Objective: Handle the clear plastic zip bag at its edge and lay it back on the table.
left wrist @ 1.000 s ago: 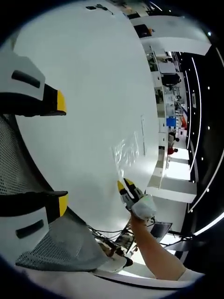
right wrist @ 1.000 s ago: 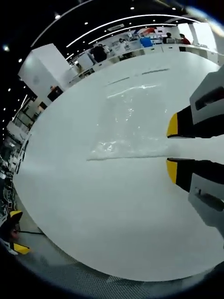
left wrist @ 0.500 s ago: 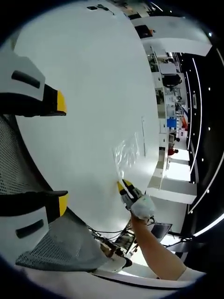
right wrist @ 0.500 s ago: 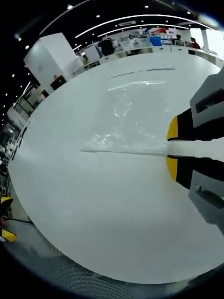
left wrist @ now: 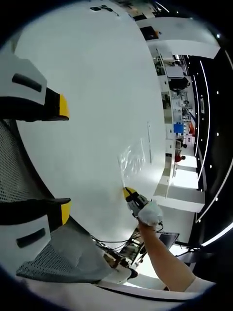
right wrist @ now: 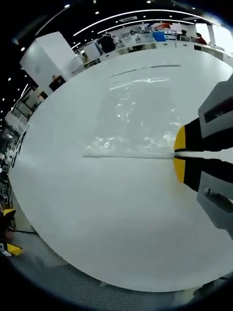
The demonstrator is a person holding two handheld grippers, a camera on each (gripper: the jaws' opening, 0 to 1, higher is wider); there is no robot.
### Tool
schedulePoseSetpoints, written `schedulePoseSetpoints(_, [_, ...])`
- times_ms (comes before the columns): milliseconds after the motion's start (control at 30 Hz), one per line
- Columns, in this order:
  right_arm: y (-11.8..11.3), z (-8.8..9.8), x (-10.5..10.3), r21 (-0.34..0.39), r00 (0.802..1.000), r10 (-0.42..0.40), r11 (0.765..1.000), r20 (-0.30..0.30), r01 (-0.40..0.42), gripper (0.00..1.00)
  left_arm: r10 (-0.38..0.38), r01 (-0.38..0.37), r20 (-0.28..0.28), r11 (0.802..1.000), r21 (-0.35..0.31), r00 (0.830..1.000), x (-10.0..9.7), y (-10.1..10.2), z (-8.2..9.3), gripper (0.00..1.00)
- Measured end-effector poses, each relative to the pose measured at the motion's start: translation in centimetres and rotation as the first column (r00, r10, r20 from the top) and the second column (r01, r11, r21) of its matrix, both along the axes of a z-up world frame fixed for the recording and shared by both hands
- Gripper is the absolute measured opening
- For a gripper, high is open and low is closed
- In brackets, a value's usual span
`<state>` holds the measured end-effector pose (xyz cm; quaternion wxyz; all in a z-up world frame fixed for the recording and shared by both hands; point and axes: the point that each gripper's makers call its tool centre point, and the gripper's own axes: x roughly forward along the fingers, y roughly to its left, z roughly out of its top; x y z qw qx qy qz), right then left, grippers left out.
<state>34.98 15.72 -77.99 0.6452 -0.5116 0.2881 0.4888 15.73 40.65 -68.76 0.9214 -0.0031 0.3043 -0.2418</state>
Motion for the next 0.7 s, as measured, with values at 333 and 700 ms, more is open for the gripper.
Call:
schedulePoseSetpoints(333, [-0.09, -0.23, 0.38, 0.000, 0.999, -0.006, 1.000, -0.034, 0.006, 0.00, 0.000, 0.000, -0.001, 1.000, 0.003, 1.000, 0.03, 0.34, -0.39, 0.63])
schedulePoseSetpoints(700, [-0.33, 0.38, 0.13, 0.002, 1.000, 0.006, 1.000, -0.011, -0.006, 0.00, -0.001, 0.001, -0.003, 1.000, 0.009, 1.000, 0.05, 0.31, -0.49, 0.62])
